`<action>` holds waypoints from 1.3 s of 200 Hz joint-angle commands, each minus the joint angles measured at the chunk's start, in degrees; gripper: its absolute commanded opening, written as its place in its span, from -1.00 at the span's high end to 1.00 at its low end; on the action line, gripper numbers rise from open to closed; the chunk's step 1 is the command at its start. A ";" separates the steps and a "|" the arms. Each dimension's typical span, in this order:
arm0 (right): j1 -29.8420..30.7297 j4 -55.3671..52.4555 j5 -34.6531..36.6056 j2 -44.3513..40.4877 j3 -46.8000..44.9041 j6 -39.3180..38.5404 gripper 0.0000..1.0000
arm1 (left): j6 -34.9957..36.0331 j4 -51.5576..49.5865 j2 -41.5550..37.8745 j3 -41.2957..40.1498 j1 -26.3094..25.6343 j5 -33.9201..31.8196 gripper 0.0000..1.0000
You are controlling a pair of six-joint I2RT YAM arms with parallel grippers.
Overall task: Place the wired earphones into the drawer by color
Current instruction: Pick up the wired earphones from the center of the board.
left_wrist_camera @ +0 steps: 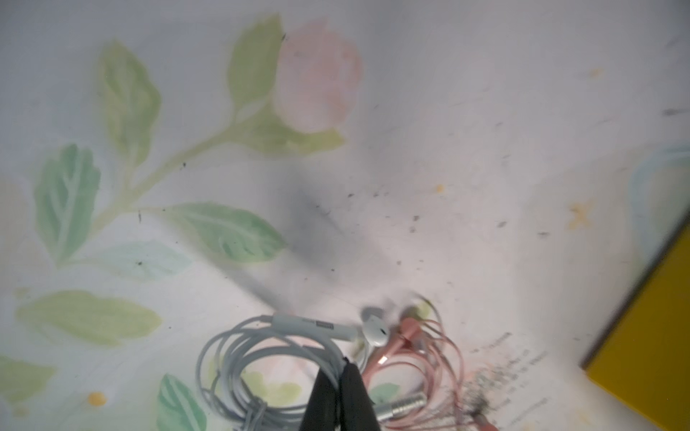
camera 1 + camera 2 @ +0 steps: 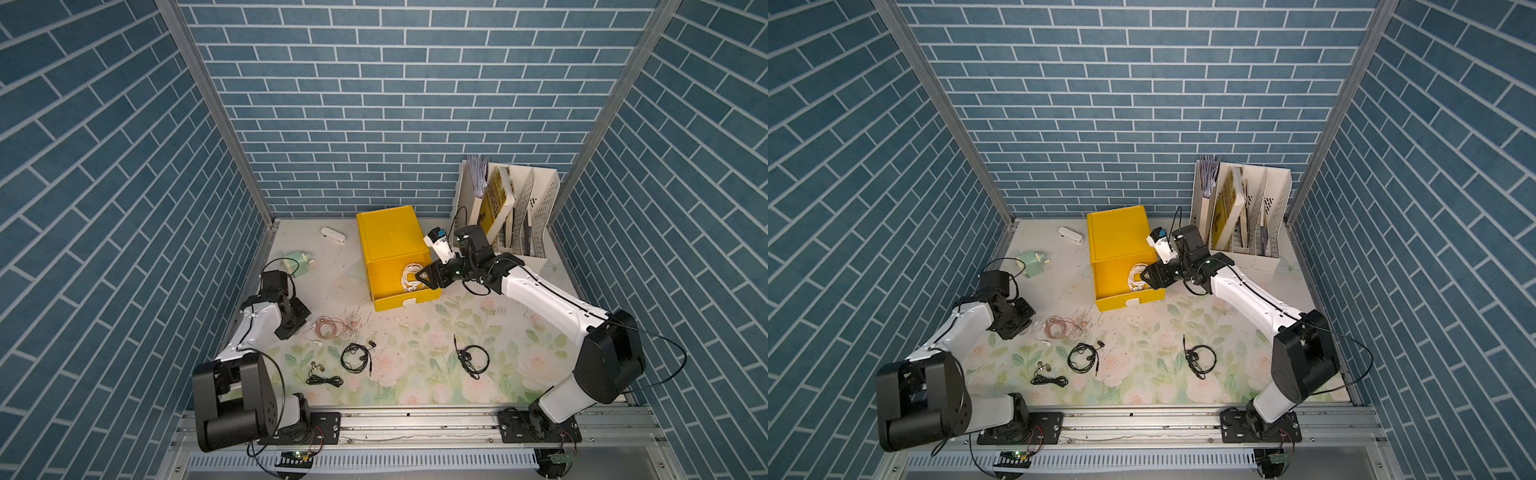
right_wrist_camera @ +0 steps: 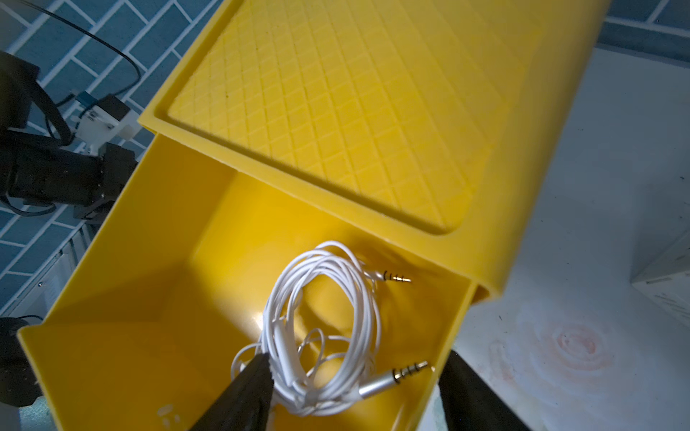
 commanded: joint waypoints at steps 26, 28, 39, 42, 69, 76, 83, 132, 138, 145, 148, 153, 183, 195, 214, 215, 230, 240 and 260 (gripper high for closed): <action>0.42 0.83 -5.48 -4.31 1.03 3.39 -0.47 | 1.62 -4.14 -8.84 6.95 0.03 6.94 0.85; 0.41 0.88 -5.57 -4.51 1.10 3.50 -0.47 | 1.69 -4.27 -9.19 7.30 0.05 7.09 0.85; 0.41 1.20 -6.22 -5.13 1.52 4.09 -0.49 | 2.02 -5.14 -10.99 9.30 0.05 7.84 0.83; 0.37 1.28 -6.52 -5.26 1.68 4.21 -0.49 | 2.18 -5.56 -11.34 9.97 0.01 8.09 0.83; 0.36 3.03 -10.11 -7.13 2.40 5.50 -0.52 | 1.77 -4.75 -13.61 13.37 -2.32 13.05 0.84; 0.30 3.83 -11.17 -7.87 2.23 5.96 -0.53 | 0.83 -2.67 -14.81 13.07 -2.94 15.99 0.84; 0.36 4.62 -12.09 -8.73 2.10 6.39 -0.54 | -0.22 -0.51 -15.73 12.81 -3.49 18.85 0.84; -0.68 8.70 -13.58 -14.31 1.39 9.32 -0.59 | -9.71 16.03 -21.97 13.54 -10.43 31.24 0.85; -1.10 9.32 -13.81 -14.76 1.31 10.16 -0.59 | -10.46 16.92 -22.60 14.21 -10.95 31.72 0.85; -1.62 10.18 -14.38 -15.22 1.17 11.31 -0.60 | -11.06 17.70 -23.13 15.12 -11.19 32.44 0.85; -1.86 10.49 -14.70 -15.38 1.14 11.83 -0.60 | -11.38 18.06 -23.33 15.47 -11.26 32.89 0.85; -2.21 11.06 -15.25 -15.50 1.09 12.63 -0.60 | -12.01 18.73 -23.80 15.92 -11.37 33.54 0.85; -2.56 14.27 -18.70 -15.45 0.85 15.81 -0.60 | -16.92 24.57 -25.95 16.47 -12.19 37.05 0.87; -2.54 15.46 -19.23 -15.36 0.28 16.61 -0.61 | -18.69 26.98 -26.72 16.16 -13.18 37.43 0.87; -2.63 19.90 -21.63 -14.77 -1.72 19.48 -0.61 | -21.57 30.44 -27.76 14.93 -15.35 36.99 0.88; -2.62 20.18 -21.79 -14.76 -1.88 19.73 -0.61 | -21.70 30.55 -27.76 14.81 -15.51 36.95 0.88; -2.69 25.27 -24.27 -14.09 -3.90 22.66 -0.60 | -24.06 34.02 -28.30 12.87 -18.63 35.83 0.89; -2.69 28.74 -25.70 -13.58 -5.15 24.74 -0.61 | -24.96 36.61 -28.48 11.77 -21.43 34.68 0.89; -2.66 36.09 -28.95 -12.03 -7.18 29.54 -0.61 | -25.36 39.59 -28.04 10.88 -27.83 31.03 0.90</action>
